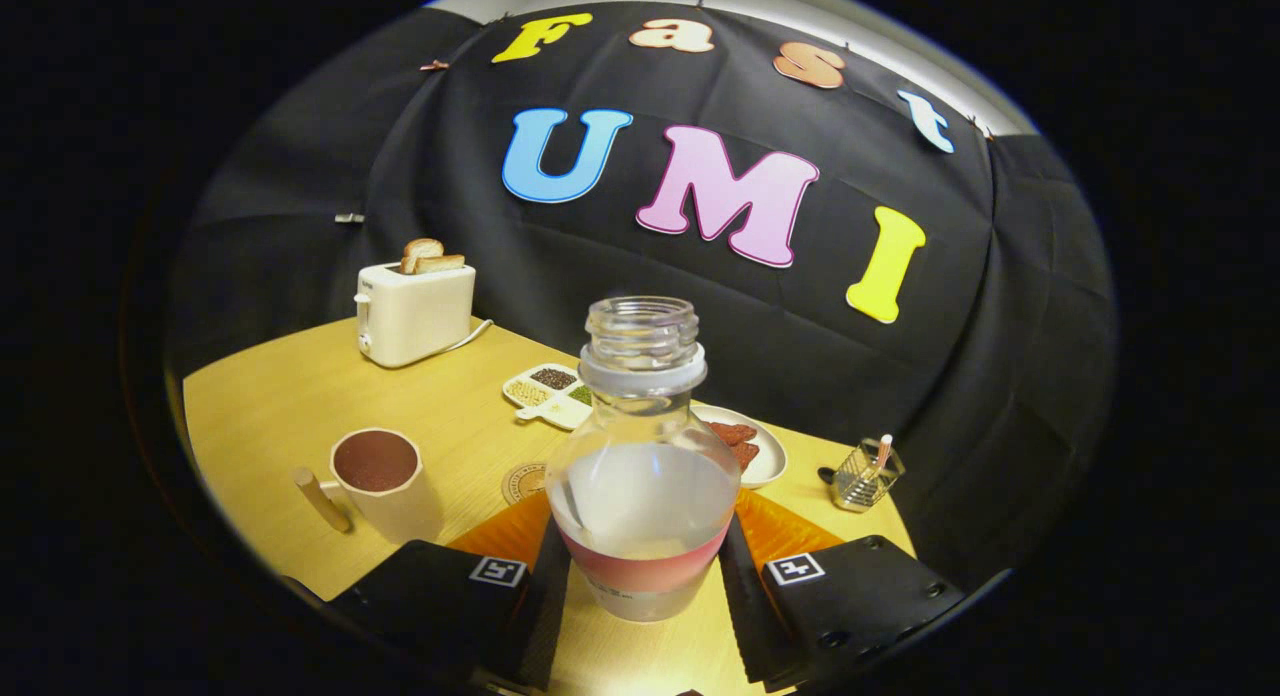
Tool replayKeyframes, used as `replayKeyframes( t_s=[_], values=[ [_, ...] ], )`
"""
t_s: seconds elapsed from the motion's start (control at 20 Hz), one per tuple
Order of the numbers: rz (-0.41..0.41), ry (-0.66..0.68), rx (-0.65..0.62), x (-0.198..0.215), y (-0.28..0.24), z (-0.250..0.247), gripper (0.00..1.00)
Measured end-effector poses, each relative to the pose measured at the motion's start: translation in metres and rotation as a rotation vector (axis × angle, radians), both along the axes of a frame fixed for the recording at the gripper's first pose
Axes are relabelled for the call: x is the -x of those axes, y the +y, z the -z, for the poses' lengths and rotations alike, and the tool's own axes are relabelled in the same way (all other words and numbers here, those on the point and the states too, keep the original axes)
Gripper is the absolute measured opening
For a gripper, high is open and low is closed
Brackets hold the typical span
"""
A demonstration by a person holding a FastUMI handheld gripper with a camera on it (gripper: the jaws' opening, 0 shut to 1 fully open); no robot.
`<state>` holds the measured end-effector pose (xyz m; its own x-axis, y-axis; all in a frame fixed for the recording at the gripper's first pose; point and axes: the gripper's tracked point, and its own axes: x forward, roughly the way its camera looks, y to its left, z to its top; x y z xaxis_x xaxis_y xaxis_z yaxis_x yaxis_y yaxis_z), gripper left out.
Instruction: Take the bottle from table, then pour the juice into the cup, finally place the bottle on the coaster
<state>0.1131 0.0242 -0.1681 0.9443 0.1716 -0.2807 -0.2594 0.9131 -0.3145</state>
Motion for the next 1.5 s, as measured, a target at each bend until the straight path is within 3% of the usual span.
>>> replayKeyframes(
  t_s=[0.65,1.5],
  values=[
    [-0.151,-0.123,0.638,-0.01,0.058,0.01,0.72],
    [-0.423,-0.269,1.071,-0.017,0.115,0.042,0.71]
  ],
)
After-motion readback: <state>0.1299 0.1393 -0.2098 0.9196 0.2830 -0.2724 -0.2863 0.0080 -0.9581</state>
